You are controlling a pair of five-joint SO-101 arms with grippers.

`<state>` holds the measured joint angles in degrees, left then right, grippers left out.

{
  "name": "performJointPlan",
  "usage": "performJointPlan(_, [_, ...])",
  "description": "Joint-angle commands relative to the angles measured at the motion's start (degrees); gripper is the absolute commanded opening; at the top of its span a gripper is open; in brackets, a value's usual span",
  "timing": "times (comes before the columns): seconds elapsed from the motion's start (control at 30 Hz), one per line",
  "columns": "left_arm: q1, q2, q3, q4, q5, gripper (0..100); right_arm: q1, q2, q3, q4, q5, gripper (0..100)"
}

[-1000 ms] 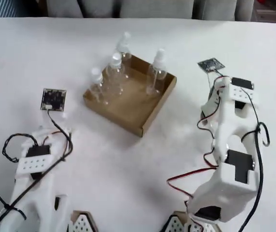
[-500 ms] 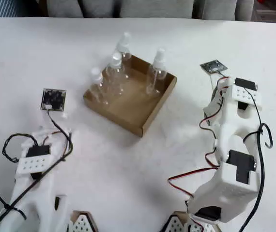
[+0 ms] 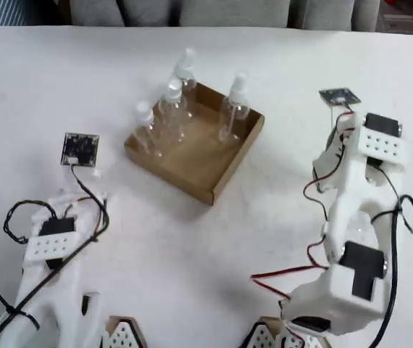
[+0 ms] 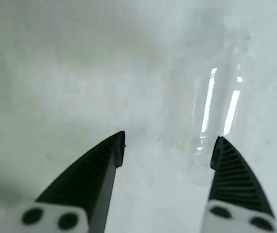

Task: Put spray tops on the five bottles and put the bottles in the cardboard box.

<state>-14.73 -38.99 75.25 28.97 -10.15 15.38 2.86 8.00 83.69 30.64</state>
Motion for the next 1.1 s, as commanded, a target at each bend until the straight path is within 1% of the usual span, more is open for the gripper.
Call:
performJointPlan(0.0, [-0.13, -0.4, -0.53, -1.49, -0.53, 2, 2.86, -6.99, 3.08, -0.57, 1.93, 24.4])
performJointPlan(0.13, [-0.13, -0.4, -0.53, -1.49, -0.53, 2, 7.43, -11.03, 6.86, -5.58, 3.6, 24.4])
performJointPlan(0.3, [-0.13, -0.4, -0.53, -1.49, -0.53, 2, 9.36, -9.45, 7.65, -10.68, 5.1, 24.4])
performJointPlan(0.4, [-0.13, -0.4, -0.53, -1.49, -0.53, 2, 8.92, -6.73, 7.65, -12.18, 6.51, 24.4])
performJointPlan(0.67, [-0.13, -0.4, -0.53, -1.49, -0.53, 2, 8.22, 1.01, 6.68, -18.42, 6.59, 24.6])
performJointPlan(1.07, [-0.13, -0.4, -0.53, -1.49, -0.44, 2, 8.04, 14.99, -4.75, -18.24, 6.51, 24.6])
